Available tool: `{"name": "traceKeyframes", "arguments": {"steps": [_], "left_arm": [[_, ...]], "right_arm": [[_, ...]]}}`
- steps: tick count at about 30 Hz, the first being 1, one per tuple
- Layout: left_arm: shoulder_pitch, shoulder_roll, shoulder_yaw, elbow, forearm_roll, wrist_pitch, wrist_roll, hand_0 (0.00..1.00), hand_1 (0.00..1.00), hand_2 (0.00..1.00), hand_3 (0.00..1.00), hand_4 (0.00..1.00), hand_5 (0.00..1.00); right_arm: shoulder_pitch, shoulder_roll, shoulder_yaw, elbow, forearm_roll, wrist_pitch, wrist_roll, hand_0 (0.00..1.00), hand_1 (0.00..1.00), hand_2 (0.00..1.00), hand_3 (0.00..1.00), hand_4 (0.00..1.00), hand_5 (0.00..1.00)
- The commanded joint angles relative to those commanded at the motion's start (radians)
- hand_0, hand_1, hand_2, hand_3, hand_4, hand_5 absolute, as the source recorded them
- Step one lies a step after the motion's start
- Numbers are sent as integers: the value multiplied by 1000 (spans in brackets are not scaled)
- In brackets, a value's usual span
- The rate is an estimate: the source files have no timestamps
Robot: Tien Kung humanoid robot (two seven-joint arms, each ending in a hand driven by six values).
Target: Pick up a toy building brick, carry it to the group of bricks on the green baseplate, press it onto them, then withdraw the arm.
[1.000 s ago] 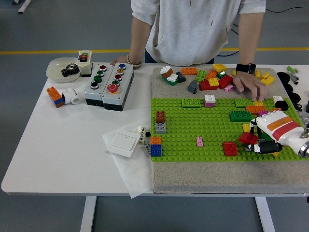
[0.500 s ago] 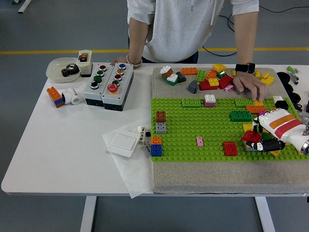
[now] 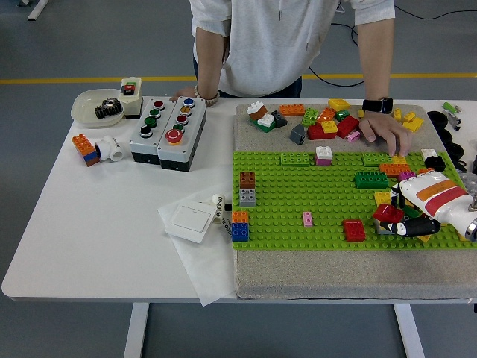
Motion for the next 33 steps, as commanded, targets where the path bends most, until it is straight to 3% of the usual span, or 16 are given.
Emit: {"name": "traceKeyframes", "arguments": {"steps": [33], "left_arm": [[-1, 1, -4, 0, 7, -1, 2, 750, 740, 730, 585, 612, 645]], "right_arm": [[-3, -7, 9, 22, 29, 32, 21, 125, 390, 523, 478, 868, 496]]}}
